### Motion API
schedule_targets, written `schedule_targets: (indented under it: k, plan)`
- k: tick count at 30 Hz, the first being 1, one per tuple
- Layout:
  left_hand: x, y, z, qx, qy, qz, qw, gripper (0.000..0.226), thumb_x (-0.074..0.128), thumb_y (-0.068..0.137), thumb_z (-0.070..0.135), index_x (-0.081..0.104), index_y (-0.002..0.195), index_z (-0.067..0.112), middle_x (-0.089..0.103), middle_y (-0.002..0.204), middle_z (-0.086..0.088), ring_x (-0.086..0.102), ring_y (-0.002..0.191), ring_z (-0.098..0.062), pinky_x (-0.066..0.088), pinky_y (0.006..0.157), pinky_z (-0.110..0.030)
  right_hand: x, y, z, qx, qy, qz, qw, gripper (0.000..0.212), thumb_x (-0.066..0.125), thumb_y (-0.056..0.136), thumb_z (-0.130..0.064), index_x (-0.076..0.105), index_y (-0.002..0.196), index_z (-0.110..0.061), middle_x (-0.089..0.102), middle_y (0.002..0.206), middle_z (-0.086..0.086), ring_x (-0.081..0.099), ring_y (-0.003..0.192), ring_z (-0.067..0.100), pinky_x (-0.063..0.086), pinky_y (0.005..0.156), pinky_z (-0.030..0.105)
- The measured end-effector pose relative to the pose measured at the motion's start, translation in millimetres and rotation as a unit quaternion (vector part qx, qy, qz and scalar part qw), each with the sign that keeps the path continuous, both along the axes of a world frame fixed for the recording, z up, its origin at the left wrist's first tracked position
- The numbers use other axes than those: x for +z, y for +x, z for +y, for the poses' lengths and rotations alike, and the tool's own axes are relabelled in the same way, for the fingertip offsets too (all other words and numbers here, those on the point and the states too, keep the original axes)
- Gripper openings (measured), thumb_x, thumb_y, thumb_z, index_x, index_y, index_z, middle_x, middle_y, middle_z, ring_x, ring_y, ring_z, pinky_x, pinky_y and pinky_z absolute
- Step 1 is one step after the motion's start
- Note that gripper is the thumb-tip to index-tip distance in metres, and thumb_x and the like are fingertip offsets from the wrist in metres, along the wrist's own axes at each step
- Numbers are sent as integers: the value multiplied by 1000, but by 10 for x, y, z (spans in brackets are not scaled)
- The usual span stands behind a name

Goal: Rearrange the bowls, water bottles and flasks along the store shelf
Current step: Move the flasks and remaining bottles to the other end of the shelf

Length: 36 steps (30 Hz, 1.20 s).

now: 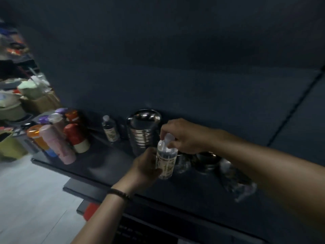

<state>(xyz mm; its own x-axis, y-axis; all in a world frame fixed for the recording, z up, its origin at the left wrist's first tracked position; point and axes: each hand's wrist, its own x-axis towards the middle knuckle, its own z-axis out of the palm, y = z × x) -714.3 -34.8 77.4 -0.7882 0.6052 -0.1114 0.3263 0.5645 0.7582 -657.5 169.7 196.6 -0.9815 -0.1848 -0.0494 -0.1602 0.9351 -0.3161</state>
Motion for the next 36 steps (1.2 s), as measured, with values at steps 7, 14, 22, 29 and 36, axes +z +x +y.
schedule_targets:
  k: [7, 14, 22, 29, 36]
  plan:
    - [96, 1180, 1465, -114, 48, -4, 992, 18, 66, 103, 22, 62, 120, 25, 77, 115, 7, 74, 105, -6, 62, 92, -38, 8, 1522, 1210, -131, 30, -25, 991, 22, 64, 97, -15, 70, 116, -24, 71, 113, -3, 65, 105, 16, 54, 89, 34]
    - [49, 2493, 2856, -265, 46, -89, 959, 25, 64, 103, 20, 60, 126, 29, 74, 122, 3, 72, 111, -13, 60, 101, -50, -134, 3198, 2333, -244, 49, -46, 967, 27, 67, 96, -17, 67, 114, -37, 62, 119, -10, 60, 108, 14, 55, 93, 38]
    - [-239, 3977, 4153, -329, 26, -188, 925, 36, 66, 104, 16, 54, 137, 13, 70, 124, -4, 69, 108, -15, 60, 97, -41, -310, 4960, 3260, -339, 39, -45, 939, 22, 73, 91, -9, 70, 106, -24, 57, 108, -10, 60, 101, 13, 50, 86, 30]
    - [-374, 5101, 4948, -344, -11, -234, 909, 21, 63, 98, 7, 58, 107, 25, 73, 118, -6, 70, 115, -23, 58, 107, -52, -676, 6040, 3917, -418, 67, -65, 903, 30, 74, 92, -11, 71, 120, -22, 67, 117, -6, 60, 103, 11, 48, 87, 27]
    - [-627, 5698, 5541, -340, 20, -258, 904, 32, 68, 76, 31, 63, 108, 30, 76, 110, 5, 73, 107, -16, 60, 103, -54, -950, 6593, 4475, -478, 57, -73, 874, 33, 76, 92, -13, 70, 119, -31, 64, 120, -7, 66, 107, 19, 60, 89, 38]
